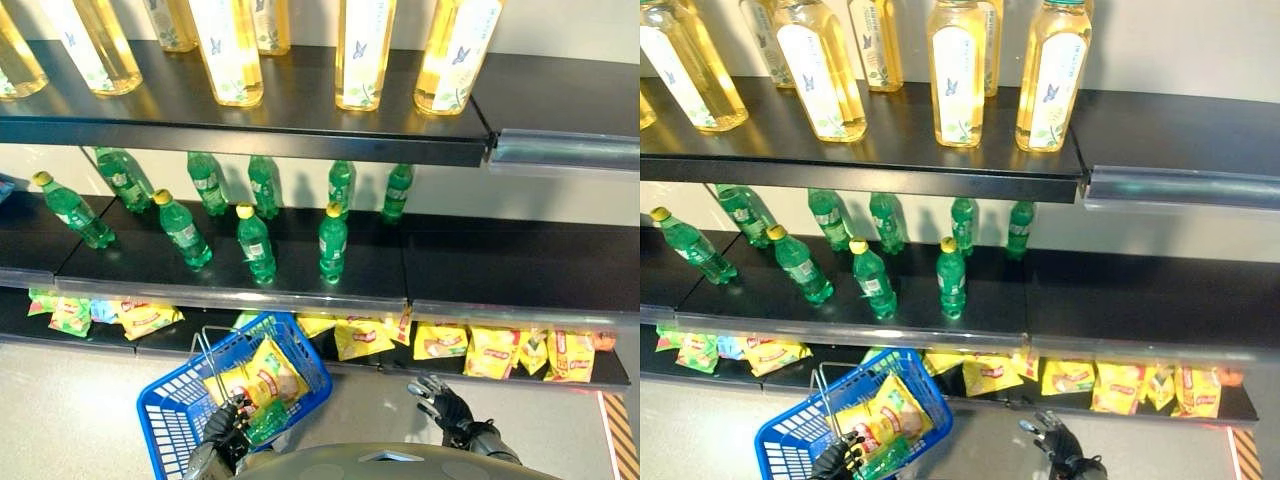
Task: Pick up the snacks into the basket
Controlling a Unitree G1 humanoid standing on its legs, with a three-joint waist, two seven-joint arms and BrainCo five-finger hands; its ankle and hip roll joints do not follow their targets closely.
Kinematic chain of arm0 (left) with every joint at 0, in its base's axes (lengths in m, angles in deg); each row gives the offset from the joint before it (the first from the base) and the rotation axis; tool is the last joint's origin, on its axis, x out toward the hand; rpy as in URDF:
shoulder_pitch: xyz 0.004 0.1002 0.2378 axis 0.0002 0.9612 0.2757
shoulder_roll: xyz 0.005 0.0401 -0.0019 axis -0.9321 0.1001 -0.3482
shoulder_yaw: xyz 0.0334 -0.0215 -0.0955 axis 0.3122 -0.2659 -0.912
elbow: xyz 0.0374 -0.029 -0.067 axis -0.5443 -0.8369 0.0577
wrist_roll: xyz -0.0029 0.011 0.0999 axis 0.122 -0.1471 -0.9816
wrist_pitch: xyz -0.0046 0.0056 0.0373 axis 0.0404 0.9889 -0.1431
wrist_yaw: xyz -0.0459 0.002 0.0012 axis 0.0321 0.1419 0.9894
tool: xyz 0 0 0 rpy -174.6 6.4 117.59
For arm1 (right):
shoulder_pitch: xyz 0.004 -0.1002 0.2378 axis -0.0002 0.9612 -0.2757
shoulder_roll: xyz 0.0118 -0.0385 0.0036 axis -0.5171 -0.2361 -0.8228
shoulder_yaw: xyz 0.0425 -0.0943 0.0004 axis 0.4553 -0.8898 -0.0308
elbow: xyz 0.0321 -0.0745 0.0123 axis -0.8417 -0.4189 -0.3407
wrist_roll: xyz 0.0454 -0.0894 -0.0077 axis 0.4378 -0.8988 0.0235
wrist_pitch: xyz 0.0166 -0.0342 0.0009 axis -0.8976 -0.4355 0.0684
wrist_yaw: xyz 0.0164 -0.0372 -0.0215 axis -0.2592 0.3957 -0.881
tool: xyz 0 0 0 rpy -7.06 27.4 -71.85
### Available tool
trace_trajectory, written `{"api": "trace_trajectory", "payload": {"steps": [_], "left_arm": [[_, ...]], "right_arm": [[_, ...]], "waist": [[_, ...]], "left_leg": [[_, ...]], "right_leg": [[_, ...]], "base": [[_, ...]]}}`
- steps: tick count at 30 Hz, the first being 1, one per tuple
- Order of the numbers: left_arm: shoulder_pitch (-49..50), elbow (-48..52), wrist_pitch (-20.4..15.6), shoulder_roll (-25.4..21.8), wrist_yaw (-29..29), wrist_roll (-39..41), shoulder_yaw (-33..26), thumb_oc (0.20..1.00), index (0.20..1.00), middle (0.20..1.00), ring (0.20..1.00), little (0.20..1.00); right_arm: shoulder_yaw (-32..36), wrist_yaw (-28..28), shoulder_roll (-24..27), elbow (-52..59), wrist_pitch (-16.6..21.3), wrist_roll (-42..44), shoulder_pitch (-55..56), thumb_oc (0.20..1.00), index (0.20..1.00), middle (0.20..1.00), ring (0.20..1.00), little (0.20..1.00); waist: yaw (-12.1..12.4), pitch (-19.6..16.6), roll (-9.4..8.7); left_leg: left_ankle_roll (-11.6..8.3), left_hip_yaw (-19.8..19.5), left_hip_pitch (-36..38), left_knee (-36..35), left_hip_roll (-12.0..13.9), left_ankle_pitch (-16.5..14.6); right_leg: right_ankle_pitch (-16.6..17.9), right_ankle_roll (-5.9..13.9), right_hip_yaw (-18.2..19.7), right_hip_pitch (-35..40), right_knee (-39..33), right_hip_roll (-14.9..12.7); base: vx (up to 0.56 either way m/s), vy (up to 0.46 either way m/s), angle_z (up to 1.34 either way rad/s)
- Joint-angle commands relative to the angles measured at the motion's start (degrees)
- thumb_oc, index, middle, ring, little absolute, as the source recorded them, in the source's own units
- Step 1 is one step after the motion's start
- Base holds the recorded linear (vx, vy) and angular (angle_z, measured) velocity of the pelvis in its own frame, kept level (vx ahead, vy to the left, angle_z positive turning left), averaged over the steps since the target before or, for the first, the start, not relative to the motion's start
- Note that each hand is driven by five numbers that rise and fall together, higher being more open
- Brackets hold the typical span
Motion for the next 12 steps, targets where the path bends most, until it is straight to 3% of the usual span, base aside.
{"api": "trace_trajectory", "payload": {"steps": [1,12], "left_arm": [[-7.06,2.65,-7.12,0.85,0.40,-1.38,-2.21,0.200,0.200,0.200,0.200,0.200],[-9.20,-2.64,-7.59,2.39,1.07,-0.74,0.63,0.200,0.200,0.200,0.200,0.200]], "right_arm": [[2.94,3.59,-1.71,-5.00,3.74,4.35,-7.35,1.000,1.000,1.000,1.000,1.000],[5.03,5.74,-4.01,-13.21,5.07,8.71,-10.81,1.000,1.000,1.000,1.000,1.000]], "waist": [[0.62,0.95,0.63],[0.31,0.14,0.75]], "left_leg": [[-0.66,-0.71,1.51,0.23,-1.19,-3.11],[-0.22,-1.60,2.44,0.05,-1.59,-4.07]], "right_leg": [[10.09,1.64,1.25,-3.49,-5.95,0.00],[9.50,1.00,2.16,-2.53,-5.74,0.05]], "base": [[0.02,0.012,-0.31],[0.04,-0.008,-0.06]]}}
